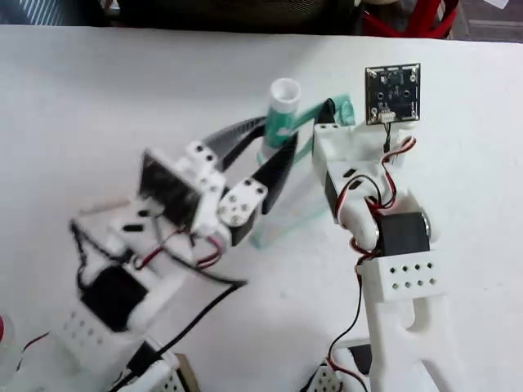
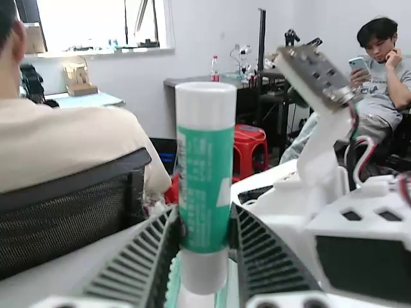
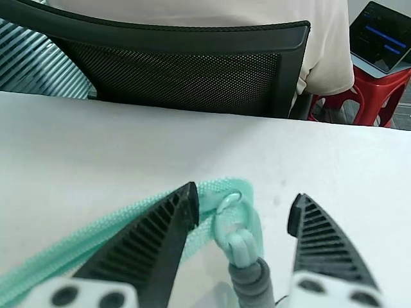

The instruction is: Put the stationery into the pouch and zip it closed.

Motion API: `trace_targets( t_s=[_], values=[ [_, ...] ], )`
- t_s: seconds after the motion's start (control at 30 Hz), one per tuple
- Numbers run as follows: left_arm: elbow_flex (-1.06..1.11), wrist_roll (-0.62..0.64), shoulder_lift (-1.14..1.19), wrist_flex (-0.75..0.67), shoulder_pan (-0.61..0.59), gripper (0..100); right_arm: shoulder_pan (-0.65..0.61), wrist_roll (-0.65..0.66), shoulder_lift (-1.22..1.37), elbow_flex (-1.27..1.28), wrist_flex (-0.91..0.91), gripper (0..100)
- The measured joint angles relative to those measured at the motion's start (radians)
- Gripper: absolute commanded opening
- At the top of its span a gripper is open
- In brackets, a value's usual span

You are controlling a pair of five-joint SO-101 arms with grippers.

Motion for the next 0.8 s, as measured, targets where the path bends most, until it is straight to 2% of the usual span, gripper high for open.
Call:
trace_targets(
  t_s=[0.17, 0.8],
  values=[
    [-0.003, 0.021, 0.121, -0.049, 0.0, 2, 0.0, 0.0, 0.0, 0.0, 0.0, 24.0],
    [0.077, 0.023, 0.138, -0.14, -0.038, 3, 0.0, 0.0, 0.0, 0.0, 0.0, 24.0]
  ],
)
